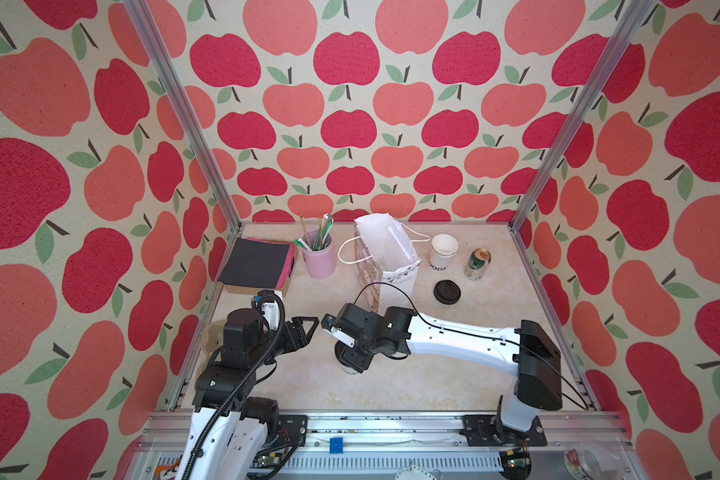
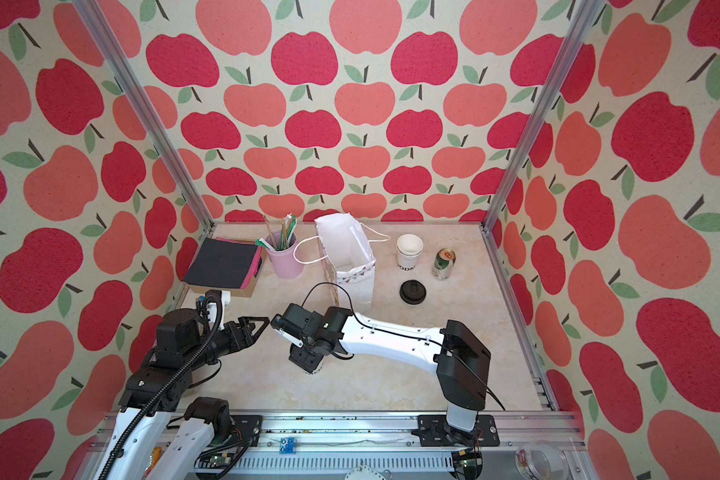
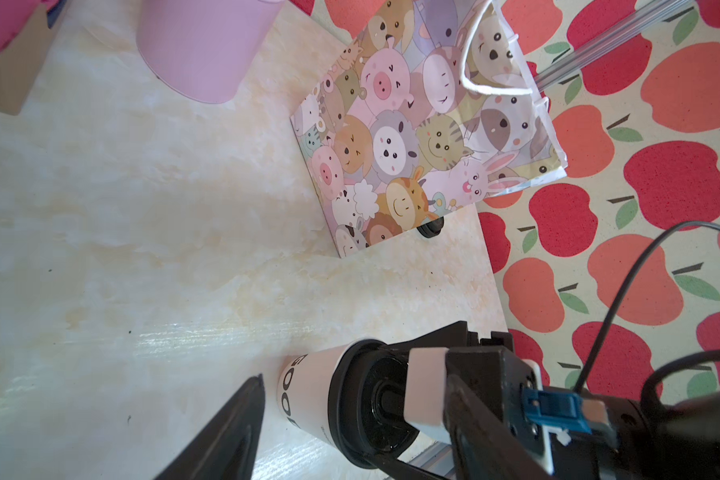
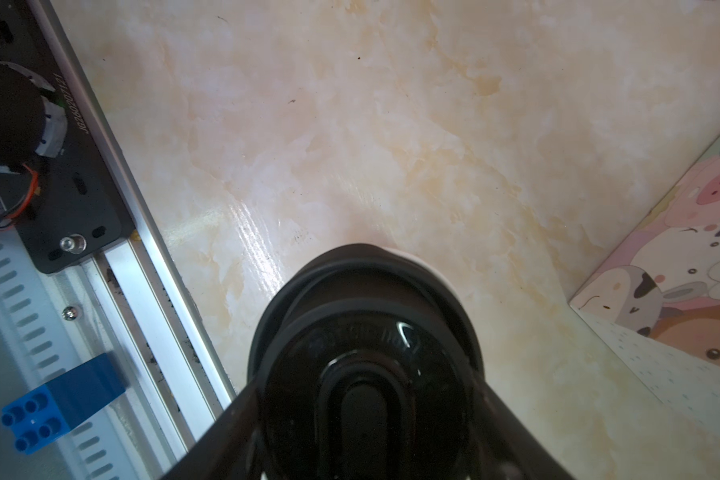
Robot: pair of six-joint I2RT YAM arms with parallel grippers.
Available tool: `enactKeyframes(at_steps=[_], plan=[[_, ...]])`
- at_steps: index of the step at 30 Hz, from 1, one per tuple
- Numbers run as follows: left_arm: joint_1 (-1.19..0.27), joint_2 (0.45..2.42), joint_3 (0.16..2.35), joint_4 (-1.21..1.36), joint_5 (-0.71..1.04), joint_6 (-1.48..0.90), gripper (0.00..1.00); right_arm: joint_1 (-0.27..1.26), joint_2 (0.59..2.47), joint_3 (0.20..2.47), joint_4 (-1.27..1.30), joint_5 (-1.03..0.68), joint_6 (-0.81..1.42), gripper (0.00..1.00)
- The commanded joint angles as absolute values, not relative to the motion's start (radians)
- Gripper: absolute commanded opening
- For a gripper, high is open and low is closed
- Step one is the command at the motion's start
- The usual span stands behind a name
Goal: Pack the takeout coffee
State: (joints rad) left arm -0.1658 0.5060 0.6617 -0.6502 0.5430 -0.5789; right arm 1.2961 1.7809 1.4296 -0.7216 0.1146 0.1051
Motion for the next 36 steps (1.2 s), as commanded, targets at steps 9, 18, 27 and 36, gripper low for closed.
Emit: enactKeyframes(at_steps=[9, 18, 27, 36], plan=[[-0.36, 0.552, 0.532, -0.59, 0.503, -0.711, 0.49, 1.304, 1.924, 1.31, -0.899, 0.063, 0.118, 0.67], [-0.382, 0.573, 0.476, -0.514, 0.533, -0.736, 0.35, 1.304, 1.926, 1.306, -0.896, 0.062, 0.115, 0.67], [-0.383, 0.618, 0.457, -0.467, 0.563, -0.738, 0.25, 1.305, 1.927, 1.298, -0.89, 0.059, 0.118, 0.67], [-0.399, 0.658, 0.453, -0.43, 0.581, -0.734, 0.21, 1.304, 1.933, 1.296, -0.888, 0.056, 0.12, 0.67]])
